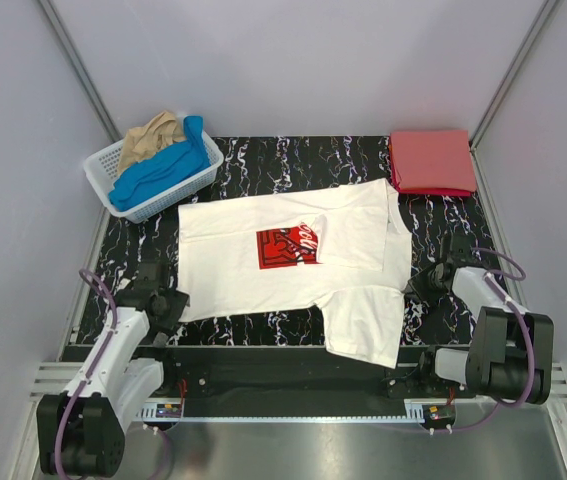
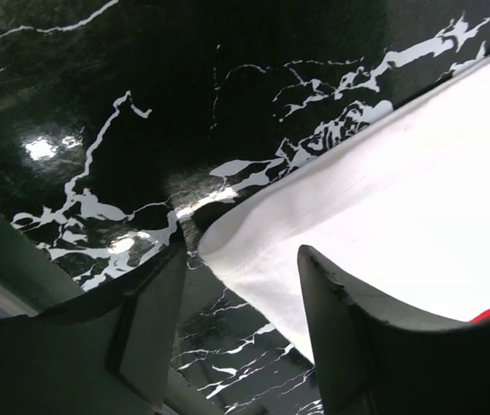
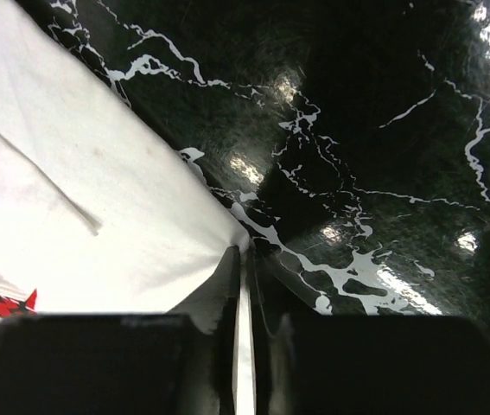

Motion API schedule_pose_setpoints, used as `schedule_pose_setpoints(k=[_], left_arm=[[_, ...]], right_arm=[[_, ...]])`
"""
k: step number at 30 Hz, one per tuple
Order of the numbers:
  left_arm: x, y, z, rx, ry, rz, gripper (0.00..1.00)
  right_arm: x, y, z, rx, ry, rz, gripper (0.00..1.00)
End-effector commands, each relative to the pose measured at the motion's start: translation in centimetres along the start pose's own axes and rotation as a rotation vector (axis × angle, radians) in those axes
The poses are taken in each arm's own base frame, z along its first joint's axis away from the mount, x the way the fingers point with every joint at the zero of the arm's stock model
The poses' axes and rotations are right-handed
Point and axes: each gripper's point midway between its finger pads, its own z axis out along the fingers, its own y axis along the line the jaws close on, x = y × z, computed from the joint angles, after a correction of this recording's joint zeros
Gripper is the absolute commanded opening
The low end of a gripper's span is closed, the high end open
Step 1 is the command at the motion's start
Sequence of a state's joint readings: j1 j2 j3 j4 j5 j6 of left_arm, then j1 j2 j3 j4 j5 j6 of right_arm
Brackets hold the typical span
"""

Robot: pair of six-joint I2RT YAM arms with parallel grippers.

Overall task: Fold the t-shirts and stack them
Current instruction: Fold the tshirt

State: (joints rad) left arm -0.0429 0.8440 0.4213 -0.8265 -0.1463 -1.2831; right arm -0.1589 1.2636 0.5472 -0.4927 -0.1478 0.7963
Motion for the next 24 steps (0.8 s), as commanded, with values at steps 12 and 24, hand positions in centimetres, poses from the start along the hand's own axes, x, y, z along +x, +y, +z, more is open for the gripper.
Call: schedule_pose_setpoints(k=[12,24], left_arm=[[-0.1,-1.5,-0.1,0.142,-0.038,-0.008,0.08],[-2.5,-0.6,-3.5,0.089,-0.142,-0.01,0.0]], right_arm=[[-0.3,-0.3,-2.9,-0.033,-0.094,-0.045,0.0],[0.6,0.0,-5.4,-0.079,-0.096,-0.03,0.01]])
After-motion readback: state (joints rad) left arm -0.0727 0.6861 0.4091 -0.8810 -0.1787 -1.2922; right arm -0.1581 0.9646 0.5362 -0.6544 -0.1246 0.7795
